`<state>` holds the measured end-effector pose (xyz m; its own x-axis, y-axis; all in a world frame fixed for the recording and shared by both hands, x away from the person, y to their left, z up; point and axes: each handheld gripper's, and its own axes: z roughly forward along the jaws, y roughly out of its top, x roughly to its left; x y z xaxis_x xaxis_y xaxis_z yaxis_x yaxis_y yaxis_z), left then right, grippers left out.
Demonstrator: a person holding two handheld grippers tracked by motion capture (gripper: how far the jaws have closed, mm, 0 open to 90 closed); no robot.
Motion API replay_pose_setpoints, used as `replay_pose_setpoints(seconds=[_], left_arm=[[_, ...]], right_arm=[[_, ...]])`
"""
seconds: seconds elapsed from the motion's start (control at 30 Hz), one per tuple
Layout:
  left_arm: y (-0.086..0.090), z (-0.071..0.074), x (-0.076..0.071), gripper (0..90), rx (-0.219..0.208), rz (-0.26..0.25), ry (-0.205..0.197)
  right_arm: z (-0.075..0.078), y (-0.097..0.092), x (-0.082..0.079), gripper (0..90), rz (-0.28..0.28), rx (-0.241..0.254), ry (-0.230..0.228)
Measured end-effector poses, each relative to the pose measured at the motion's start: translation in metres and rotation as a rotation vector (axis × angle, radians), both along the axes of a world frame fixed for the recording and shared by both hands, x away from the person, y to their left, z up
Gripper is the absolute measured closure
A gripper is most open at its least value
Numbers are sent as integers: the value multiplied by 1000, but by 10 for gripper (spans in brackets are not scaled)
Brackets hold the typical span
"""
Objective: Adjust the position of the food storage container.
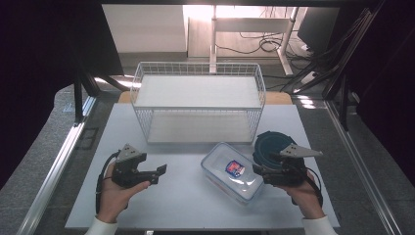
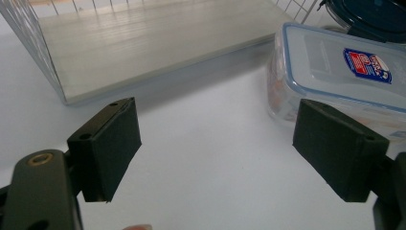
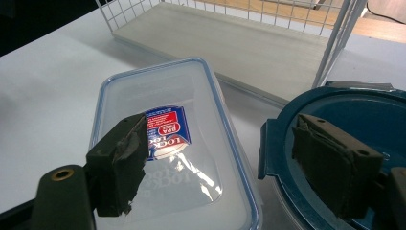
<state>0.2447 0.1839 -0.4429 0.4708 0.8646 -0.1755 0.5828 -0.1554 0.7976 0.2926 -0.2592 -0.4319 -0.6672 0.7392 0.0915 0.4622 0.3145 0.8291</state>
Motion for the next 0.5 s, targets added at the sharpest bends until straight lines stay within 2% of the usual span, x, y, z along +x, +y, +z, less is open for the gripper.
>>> replay_pose_setpoints(seconds=[0.13, 0.33, 0.5], left_arm=[[1, -1, 2, 162, 19, 16, 7], [7, -4, 7, 165, 7, 31, 21], [7, -9, 8, 167, 8, 30, 37]], right_arm=[[2, 0, 2, 216, -6, 1, 0], [1, -2, 10, 236, -27, -3, 24], [0, -8, 10, 256, -63, -5, 44]])
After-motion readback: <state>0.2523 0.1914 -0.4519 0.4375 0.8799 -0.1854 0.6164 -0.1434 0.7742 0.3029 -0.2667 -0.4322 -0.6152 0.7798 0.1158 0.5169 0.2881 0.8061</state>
